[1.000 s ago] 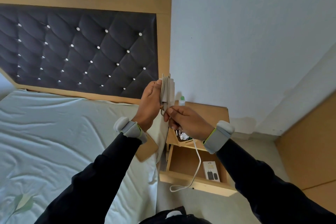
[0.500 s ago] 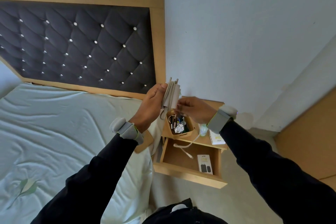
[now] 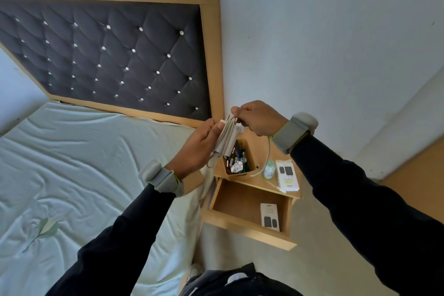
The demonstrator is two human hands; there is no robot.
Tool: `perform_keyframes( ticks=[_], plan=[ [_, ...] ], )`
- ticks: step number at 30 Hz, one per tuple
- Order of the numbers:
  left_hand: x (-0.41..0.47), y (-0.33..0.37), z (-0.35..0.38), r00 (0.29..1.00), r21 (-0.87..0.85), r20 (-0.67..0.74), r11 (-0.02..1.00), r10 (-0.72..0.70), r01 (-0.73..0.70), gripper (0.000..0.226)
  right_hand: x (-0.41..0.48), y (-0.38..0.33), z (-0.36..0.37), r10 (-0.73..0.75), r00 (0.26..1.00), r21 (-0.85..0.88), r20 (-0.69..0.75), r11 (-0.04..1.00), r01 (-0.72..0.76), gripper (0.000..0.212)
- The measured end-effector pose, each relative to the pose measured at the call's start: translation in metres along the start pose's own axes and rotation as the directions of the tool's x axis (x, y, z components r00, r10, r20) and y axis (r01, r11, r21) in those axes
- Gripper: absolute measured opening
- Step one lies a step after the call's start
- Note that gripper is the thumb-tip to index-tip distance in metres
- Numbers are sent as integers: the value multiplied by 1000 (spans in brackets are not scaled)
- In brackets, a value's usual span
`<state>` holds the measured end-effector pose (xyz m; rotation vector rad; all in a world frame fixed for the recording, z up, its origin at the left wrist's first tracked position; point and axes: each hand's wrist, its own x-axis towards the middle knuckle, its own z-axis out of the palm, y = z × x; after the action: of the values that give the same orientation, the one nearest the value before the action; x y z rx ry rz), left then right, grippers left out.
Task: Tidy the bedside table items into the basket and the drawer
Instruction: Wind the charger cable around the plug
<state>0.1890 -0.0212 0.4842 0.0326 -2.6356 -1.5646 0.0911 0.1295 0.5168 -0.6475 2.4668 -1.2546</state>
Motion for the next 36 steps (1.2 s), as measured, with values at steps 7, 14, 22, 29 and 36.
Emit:
perform_keyframes(
  ticks=[7,14,22,29,36],
  plan=[
    [12,-2,9,992,67,-118,997,-32,40,28,-9,-12,-2,-112,994,-50,12,992,113,38],
    [29,-2,3,973,-9,-226,999,-37,36,35,-30,-12,19,-127,987,208,100,972,104,31],
    [42,7,-16,961,-264,-257,964,-98,28,45,-32,-6,49,-112,967,327,229,944,32,33],
    [42,4,-32,966,-353,-234,935,-111,22,46,-23,-10,58,-34,923,264,384,962,-74,39],
    [36,-4,-49,964,-380,-226,924,-140,45,35,-21,-14,89,8,906,328,423,931,-162,43]
  ],
)
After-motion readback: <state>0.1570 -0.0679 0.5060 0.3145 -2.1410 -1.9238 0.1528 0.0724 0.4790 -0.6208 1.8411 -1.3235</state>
